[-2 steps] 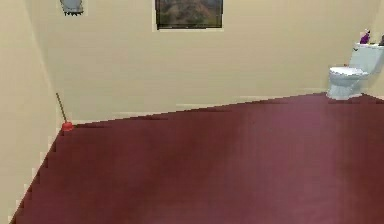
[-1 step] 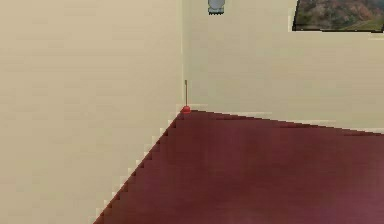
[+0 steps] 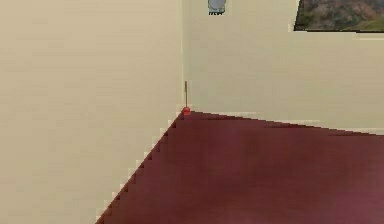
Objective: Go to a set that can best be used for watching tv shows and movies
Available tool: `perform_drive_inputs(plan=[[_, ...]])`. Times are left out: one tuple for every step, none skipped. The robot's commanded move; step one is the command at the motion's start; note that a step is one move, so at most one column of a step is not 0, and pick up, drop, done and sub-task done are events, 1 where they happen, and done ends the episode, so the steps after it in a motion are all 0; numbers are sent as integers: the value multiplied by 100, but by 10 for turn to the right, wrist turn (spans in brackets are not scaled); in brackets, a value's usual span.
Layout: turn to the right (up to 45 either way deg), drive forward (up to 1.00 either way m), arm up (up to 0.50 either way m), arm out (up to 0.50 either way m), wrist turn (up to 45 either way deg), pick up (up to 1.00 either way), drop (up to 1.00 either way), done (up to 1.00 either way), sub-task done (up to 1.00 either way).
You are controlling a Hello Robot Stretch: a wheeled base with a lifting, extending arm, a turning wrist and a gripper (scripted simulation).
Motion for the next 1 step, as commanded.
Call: perform_drive_inputs(plan=[[420,0,0,0,0,0,0,0,0]])
